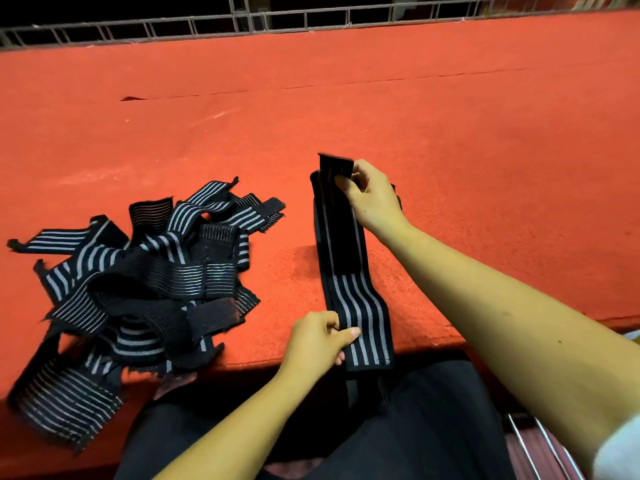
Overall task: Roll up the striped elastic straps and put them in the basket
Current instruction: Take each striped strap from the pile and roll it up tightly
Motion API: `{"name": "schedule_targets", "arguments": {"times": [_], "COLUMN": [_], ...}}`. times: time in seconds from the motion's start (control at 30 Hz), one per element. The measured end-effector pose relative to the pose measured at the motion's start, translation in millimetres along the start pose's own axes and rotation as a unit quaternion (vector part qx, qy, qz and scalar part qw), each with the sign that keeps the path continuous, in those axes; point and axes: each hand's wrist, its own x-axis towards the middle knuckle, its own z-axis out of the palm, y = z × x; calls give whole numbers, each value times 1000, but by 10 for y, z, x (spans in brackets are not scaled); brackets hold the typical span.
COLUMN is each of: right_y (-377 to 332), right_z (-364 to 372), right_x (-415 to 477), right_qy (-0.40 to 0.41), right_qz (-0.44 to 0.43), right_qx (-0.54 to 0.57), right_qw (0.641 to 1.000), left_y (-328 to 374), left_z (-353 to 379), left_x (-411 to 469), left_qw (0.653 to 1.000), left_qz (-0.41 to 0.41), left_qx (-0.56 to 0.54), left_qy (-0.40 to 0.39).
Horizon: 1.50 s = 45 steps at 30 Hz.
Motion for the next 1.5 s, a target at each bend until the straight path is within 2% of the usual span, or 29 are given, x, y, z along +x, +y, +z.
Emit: {"name": "schedule_targets", "arguments": {"times": [0.07, 0.13, 0.23, 0.4, 0.5, 0.63, 0.73, 0.8, 1.0, 1.1, 1.27, 1.37, 1.5], "right_y": [10, 32, 73, 161, 247, 414, 591, 765, 1281, 1433, 1565, 1579, 1421], "right_z": [3, 5, 0, 15, 71, 233, 365, 442, 617, 711, 850, 872, 735], "right_x": [-2, -7, 12, 238, 481, 817, 1020, 1134, 1399, 1511, 1734, 1804, 1790], "right_qy": [-5, -11, -21, -32, -45, -52, -53, -60, -59, -69, -66, -53, -21], "right_qz": [3, 1, 6, 11, 30, 52, 57, 71, 116, 152, 181, 191, 159], "right_qx": [4, 4, 6, -1, -11, -24, -36, -50, -135, -134, -232, -212, -100], "right_qw": [1000, 1000, 1000, 999, 998, 997, 996, 994, 982, 977, 954, 957, 982], "left_y": [1, 16, 50, -19, -1, -47, -133, -195, -303, -303, -310, -326, -325], "left_z": [9, 12, -24, -105, -196, -302, -334, -341, -342, -334, -333, -331, -334], "left_x": [-15, -26, -48, 89, 246, 535, 709, 765, 802, 793, 791, 795, 804], "left_qw": [999, 989, 955, 923, 898, 857, 846, 846, 833, 826, 825, 824, 825], "left_qz": [1, 28, 58, 182, 232, 299, 275, 264, 309, 320, 329, 336, 330], "left_qx": [32, 142, 286, 336, 375, 411, 424, 420, 431, 441, 439, 436, 435], "left_qy": [16, 35, 52, 46, 6, -84, -170, -194, -157, -144, -136, -131, -143]}}
